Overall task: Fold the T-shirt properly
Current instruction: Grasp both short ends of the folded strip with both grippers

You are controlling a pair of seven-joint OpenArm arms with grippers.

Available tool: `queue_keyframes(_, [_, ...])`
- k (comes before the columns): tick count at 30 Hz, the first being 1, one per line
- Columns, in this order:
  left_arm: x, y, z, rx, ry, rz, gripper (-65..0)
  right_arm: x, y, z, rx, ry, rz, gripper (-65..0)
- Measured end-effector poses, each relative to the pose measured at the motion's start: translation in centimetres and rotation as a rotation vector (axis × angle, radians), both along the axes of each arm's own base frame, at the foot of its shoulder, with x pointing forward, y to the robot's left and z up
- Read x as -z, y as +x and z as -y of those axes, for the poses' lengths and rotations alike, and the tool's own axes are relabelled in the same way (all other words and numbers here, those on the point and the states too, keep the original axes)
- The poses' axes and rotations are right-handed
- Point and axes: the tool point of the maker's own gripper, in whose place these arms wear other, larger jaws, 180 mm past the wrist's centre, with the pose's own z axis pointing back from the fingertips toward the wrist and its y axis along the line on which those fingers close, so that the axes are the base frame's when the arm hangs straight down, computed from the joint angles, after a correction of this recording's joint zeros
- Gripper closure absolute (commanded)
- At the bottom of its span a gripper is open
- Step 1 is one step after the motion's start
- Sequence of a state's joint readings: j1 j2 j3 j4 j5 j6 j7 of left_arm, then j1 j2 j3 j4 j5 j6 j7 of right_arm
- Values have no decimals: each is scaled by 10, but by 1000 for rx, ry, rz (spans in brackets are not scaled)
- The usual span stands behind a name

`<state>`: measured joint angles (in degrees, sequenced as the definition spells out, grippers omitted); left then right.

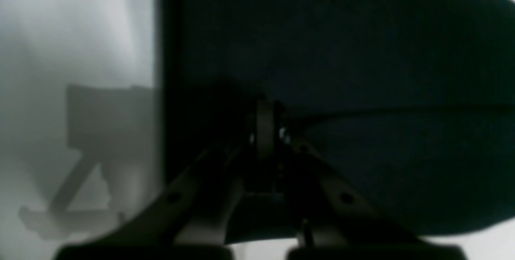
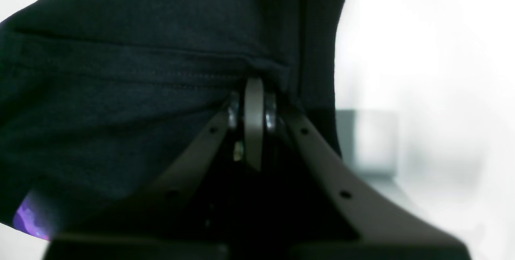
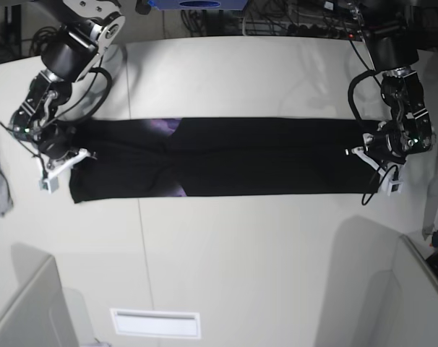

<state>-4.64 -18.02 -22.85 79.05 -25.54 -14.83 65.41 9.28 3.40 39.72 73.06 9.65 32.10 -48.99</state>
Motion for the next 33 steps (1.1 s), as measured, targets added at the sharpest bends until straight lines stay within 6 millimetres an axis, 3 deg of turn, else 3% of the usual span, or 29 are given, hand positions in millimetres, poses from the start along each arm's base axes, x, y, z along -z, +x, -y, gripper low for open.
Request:
queue_keyframes(3, [-9, 4, -3, 1, 17, 26, 0, -5, -6, 6, -4, -44, -20, 0])
queue_keyframes(6, [-37, 14, -12, -21, 44, 113, 0, -16, -5, 8, -13, -81, 4, 0])
queue_keyframes(11, [-71, 23, -28, -64, 65, 225, 0, -61, 8, -1, -94, -159, 103, 0])
queue_keyframes(15, [-87, 18, -31, -145, -101, 325, 0, -93, 6, -1, -125, -245, 135, 0])
queue_keyframes(16, [-90, 13, -37, -168, -128, 343, -43, -101, 4, 1, -120, -264, 143, 0])
queue_keyframes(19, [-85, -5, -60, -212, -103, 311, -339, -116, 2, 2, -117, -296, 167, 0])
queue_keyframes(22, [-72, -9, -53, -219, -142, 285, -620, -116, -1, 3, -117, -305, 154, 0])
queue_keyframes(23, [-67, -10, -48, -211, -165, 277, -650, -116, -1, 3, -117, -305, 153, 0])
queue_keyframes(29, [-35, -14, -34, -178, -185, 166, -650, -111, -3, -6, -121, -282, 148, 0])
queue_keyframes(33, [-17, 1, -7, -138, -237, 181, -579, -107, -6, -9, -123, -275, 136, 0])
